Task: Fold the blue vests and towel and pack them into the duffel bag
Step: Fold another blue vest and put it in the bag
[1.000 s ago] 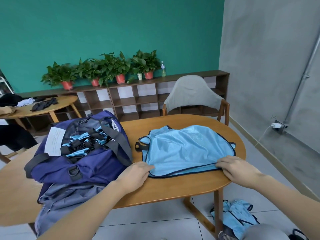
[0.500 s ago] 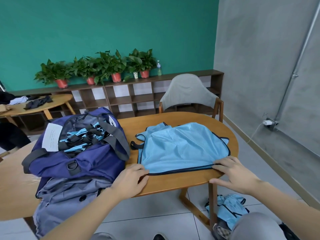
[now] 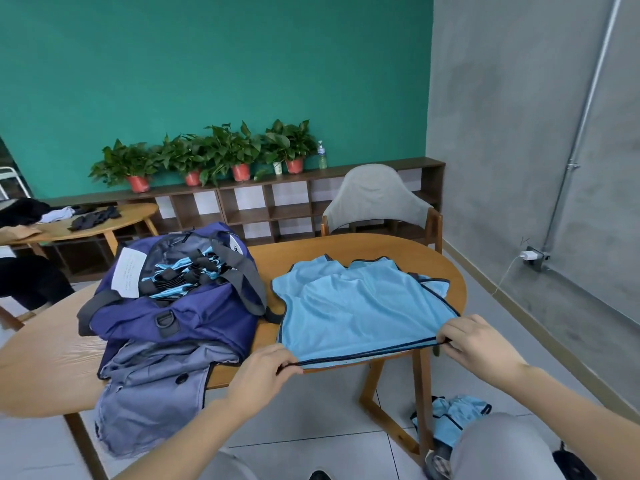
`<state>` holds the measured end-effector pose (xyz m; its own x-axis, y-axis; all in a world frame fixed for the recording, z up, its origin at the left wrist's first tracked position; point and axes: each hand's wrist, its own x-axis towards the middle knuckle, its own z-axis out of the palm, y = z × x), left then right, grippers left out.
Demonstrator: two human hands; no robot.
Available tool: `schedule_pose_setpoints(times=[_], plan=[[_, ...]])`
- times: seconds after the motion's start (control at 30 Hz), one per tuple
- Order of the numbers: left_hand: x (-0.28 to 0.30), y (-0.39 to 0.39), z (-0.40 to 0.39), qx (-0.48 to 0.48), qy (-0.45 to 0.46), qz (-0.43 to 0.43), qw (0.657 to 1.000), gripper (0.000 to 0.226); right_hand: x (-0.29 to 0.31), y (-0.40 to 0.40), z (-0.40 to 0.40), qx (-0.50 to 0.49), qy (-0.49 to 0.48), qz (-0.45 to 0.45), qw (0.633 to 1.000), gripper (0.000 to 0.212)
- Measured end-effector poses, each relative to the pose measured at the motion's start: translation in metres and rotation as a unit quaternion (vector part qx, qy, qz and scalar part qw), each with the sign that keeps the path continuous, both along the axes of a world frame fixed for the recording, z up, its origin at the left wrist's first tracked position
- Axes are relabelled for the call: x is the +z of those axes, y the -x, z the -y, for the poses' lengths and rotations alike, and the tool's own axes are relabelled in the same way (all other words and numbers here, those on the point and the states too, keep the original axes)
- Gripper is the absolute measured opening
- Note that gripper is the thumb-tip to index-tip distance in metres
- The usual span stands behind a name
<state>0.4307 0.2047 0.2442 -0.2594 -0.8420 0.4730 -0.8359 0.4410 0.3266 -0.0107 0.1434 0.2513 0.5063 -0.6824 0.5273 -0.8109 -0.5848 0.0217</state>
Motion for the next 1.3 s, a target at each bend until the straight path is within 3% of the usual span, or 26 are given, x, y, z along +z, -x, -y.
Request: schedule_pose_setpoints(times=[0.1, 0.23, 0.37, 0.5, 0.67, 0.97, 1.2, 1.3], plan=[[0.033, 0.008, -0.001, 0.034, 0.009, -0.059, 0.998, 0.008, 0.024, 0.003, -0.006, -0.024, -0.011, 0.028, 0.999, 0.037], [0.119, 0.015, 0.015, 0.064, 0.046, -0.130, 0.988, 0.015, 0.081, 0.001, -0.006, -0.055, -0.036, 0.148, 0.987, 0.020], [0.220, 0.023, 0.032, 0.088, 0.122, -0.179, 0.972, 0.012, 0.156, 0.001, 0.003, -0.078, -0.045, 0.224, 0.970, 0.020], [0.304, 0.027, 0.041, 0.122, 0.141, -0.223, 0.957, 0.011, 0.229, -0.002, 0.003, -0.083, -0.050, 0.356, 0.929, 0.017], [0.378, 0.022, 0.031, 0.125, 0.147, -0.248, 0.949, 0.014, 0.311, 0.000, -0.010, -0.018, -0.068, 0.477, 0.876, 0.008], [0.471, -0.013, -0.010, 0.008, 0.072, -0.291, 0.954, 0.008, 0.419, 0.023, -0.046, 0.093, -0.134, 0.520, 0.838, 0.018], [0.479, -0.018, -0.032, 0.059, 0.027, -0.261, 0.963, 0.011, 0.436, 0.019, -0.055, -0.022, -0.049, 0.363, 0.930, 0.011], [0.481, -0.015, -0.034, 0.084, -0.028, -0.287, 0.954, 0.025, 0.443, 0.009, -0.059, -0.076, -0.065, 0.348, 0.932, 0.011]])
